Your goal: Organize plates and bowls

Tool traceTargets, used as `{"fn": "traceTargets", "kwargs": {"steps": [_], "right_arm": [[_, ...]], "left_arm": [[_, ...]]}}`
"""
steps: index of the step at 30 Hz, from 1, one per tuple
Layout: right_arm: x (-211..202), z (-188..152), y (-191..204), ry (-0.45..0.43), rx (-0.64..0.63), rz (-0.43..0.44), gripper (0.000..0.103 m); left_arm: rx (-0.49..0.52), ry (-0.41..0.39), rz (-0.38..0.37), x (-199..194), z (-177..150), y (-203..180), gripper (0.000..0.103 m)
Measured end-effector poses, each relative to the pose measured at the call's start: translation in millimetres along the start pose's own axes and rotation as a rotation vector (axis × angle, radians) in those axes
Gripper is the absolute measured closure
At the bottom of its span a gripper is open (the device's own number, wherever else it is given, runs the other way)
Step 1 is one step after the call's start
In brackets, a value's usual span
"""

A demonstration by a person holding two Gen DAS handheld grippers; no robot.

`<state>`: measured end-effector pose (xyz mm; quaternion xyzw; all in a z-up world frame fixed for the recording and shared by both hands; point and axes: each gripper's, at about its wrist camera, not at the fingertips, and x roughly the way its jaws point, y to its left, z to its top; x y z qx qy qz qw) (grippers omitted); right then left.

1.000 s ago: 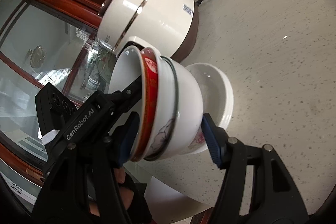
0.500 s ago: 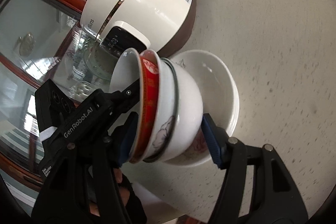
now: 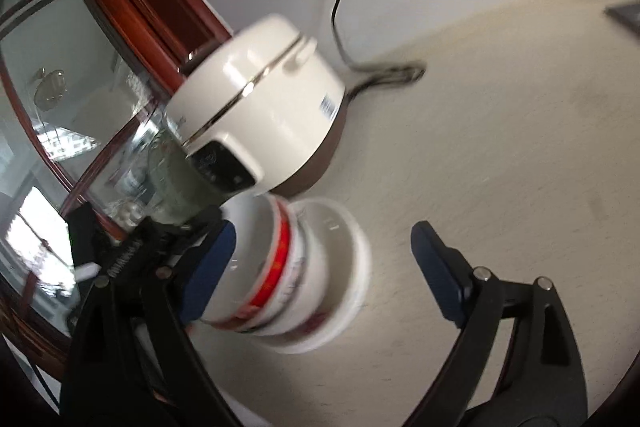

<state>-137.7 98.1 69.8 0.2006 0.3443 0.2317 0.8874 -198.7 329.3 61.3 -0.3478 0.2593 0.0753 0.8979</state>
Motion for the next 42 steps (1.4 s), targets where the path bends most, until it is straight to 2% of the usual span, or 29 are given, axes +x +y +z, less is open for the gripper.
{"fn": "traceTargets", "kwargs": {"steps": [2, 4, 7, 10, 12, 15, 18, 20, 24, 28, 31, 37, 42], "right_arm": [[-14.4, -8.1, -1.7, -0.045, -0.064, -0.053, 0.008], [-25.9, -19.3, -0.1, -0.074, -0.132, -0.104, 0.007], [-39.7, -42.7, 8.6, -0.108, -0.253, -0.167, 0.007], [-55.7, -69.0, 18.7, -0.164, -0.357, -0.207, 0.006], [-65.4, -91.5, 25.0, -0.21, -0.427, -0.229, 0.002], [-72.7, -118.8, 29.2, -0.233, -0.485, -0.259, 0.0], [-71.9, -142.7, 34.4, -0.221, -0.551, -0.27, 0.0], [-73.9, -153.6, 35.2, -0.207, -0.579, -0.257, 0.0], [-74.3, -163.8, 33.3, -0.206, -0.61, -0.228, 0.0], [-73.0, -159.5, 21.2, -0.213, -0.554, -0.242, 0.0], [-76.6, -154.9, 16.9, -0.227, -0.51, -0.239, 0.0], [-87.1, -156.6, 21.3, -0.27, -0.52, -0.236, 0.0], [-86.9, -153.9, 16.7, -0.258, -0.504, -0.232, 0.0]], "left_arm": [[0.017, -0.028, -0.002, -12.9, -4.7, -0.5, 0.0], [0.064, -0.037, 0.03, -21.5, -11.2, -3.8, 0.0], [0.179, -0.116, 0.135, -44.6, -31.0, -12.0, 0.0], [0.278, -0.197, 0.214, -71.8, -53.9, -17.3, 0.0], [0.335, -0.247, 0.236, -87.3, -70.3, -20.1, 0.0], [0.397, -0.305, 0.269, -103.7, -94.9, -20.2, 0.0], [0.434, -0.35, 0.332, -110.1, -125.8, -14.8, 0.0], [0.453, -0.346, 0.361, -105.4, -139.1, -12.9, 0.0], [0.479, -0.275, 0.342, -94.4, -162.0, -4.4, 0.0], [0.521, -0.253, 0.347, -88.9, -174.6, -4.5, 0.0], [0.519, -0.236, 0.335, -86.7, -176.8, -3.7, 0.0], [0.514, -0.226, 0.327, -83.8, -176.1, -1.4, 0.0], [0.507, -0.216, 0.329, -81.1, -174.5, 1.8, 0.0]]}}
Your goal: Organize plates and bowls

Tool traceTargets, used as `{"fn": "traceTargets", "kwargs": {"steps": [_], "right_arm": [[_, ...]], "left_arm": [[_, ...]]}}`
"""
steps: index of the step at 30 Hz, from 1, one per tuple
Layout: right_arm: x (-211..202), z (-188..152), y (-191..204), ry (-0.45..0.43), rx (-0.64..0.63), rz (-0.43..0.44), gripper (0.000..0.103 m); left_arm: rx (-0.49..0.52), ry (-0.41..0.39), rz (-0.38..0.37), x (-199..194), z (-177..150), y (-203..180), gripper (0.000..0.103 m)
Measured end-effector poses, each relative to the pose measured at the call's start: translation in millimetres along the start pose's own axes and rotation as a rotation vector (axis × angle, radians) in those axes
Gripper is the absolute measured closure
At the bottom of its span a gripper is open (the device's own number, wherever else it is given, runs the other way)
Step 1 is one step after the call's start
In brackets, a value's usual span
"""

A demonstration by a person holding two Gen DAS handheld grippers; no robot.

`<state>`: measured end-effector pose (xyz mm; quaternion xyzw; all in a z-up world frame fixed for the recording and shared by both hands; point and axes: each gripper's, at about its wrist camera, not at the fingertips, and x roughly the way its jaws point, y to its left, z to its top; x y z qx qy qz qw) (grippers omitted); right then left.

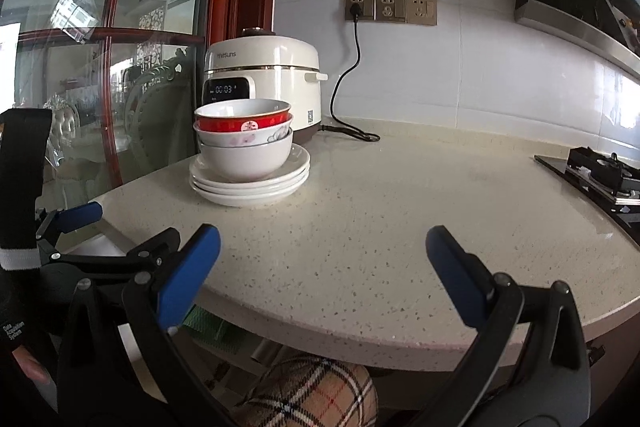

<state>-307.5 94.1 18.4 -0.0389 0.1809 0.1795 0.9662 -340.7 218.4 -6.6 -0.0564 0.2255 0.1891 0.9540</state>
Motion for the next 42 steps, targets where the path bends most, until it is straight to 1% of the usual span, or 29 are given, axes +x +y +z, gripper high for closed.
{"fn": "traceTargets", "kwargs": {"steps": [42], "right_arm": [[4.2, -5.2, -8.9, 0.05, 0.046, 0.017, 0.0]], "left_arm": [[-0.01, 0.002, 0.001, 1.2, -2.4, 0.4, 0.0]]}}
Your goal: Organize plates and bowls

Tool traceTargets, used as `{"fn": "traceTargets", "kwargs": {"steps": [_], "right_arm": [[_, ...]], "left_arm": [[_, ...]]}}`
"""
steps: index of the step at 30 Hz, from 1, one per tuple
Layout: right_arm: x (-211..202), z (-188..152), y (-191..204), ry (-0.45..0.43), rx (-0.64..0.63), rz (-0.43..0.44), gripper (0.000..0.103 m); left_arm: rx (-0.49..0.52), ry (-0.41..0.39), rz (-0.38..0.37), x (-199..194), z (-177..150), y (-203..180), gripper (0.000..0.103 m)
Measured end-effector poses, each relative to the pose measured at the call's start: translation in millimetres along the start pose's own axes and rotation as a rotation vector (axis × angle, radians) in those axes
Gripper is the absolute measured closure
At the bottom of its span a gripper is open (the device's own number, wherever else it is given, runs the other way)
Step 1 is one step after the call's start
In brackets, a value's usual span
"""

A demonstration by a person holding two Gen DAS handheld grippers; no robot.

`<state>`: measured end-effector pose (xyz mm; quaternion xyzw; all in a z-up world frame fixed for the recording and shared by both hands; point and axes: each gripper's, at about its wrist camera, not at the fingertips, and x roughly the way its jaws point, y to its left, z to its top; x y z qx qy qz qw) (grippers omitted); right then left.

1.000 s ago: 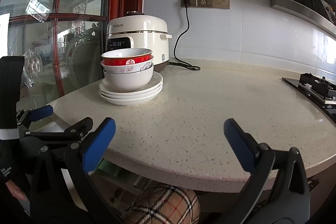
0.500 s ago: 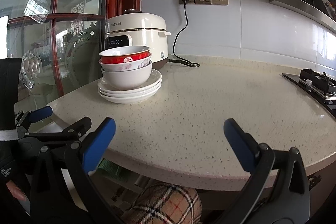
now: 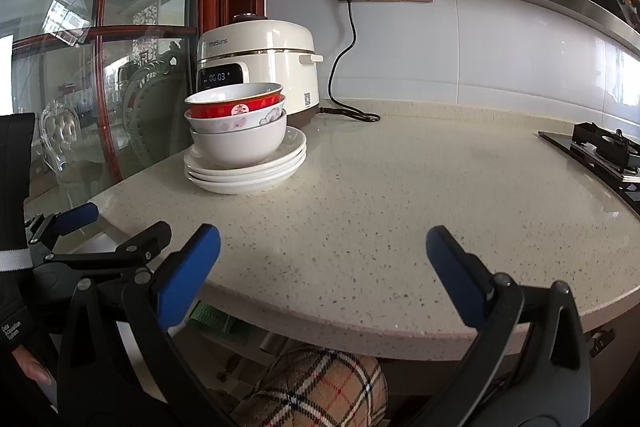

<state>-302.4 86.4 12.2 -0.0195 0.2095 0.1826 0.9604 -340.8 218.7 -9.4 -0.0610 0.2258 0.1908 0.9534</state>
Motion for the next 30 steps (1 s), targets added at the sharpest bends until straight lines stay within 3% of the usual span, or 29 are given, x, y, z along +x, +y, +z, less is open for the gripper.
{"fn": "traceTargets", "kwargs": {"steps": [30], "right_arm": [[2.9, -2.1, -4.0, 0.018, 0.004, 0.005, 0.0]], "left_arm": [[0.007, -0.022, -0.002, 2.4, 2.1, 9.4, 0.0]]}}
